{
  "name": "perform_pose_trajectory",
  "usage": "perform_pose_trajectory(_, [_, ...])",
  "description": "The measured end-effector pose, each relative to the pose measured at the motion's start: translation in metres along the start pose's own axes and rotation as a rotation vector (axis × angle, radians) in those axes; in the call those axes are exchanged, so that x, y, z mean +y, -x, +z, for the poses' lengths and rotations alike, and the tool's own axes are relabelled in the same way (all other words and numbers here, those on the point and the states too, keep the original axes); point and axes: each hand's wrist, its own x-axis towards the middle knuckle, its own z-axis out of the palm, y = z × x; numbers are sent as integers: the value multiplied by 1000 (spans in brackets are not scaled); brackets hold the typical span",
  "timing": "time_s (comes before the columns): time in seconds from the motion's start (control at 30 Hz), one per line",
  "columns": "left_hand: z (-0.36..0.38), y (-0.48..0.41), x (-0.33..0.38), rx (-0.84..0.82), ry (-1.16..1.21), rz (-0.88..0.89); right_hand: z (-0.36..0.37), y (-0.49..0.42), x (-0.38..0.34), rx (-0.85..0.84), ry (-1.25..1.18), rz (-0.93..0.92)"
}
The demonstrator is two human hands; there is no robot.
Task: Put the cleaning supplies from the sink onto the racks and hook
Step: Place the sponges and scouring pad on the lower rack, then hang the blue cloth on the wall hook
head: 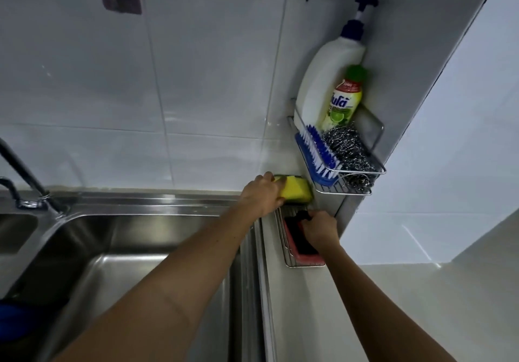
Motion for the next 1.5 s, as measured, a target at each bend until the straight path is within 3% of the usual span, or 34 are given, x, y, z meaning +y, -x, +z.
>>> perform_pose_trajectory(0.37, [34,-78,15,-91,48,-18,42,-31,10,83,17,-76])
perform_pose_trajectory(0.53, [50,-86,16,23,191,-8,54,-25,15,124,54,-88])
perform_pose_trajectory(0.77, [48,-66,5,-40,-85,9,55,-14,15,112,123,-79])
perform_pose_trajectory(0.93, [34,1,-45,-32,-69,-181,55,1,17,118,271,-136])
perform_pose_trajectory(1.03, [29,62,-96,-12,-59,-281,59,7,7,115,503,-299])
perform_pose_trajectory(1.1, [27,108,-129,-20,-53,-356,68,17,-14,143,471,-360])
perform_pose_trajectory(1.2, [22,168,-177,-4,-44,-468,85,52,-61,204,578,-601])
perform_pose_trajectory(1.27, [18,208,-206,-15,-53,-522,108,80,-95,115,541,-699])
perform_pose_trajectory(1.33, [16,246,-233,-26,-31,-573,139,109,-121,110,374,-641])
perform_pose_trajectory(1.4, [15,284,-260,-16,-37,-632,173,134,-146,-22,245,-574])
perform_pose_trajectory(1.5, [16,340,-293,-12,-34,-704,229,170,-173,-172,183,-622])
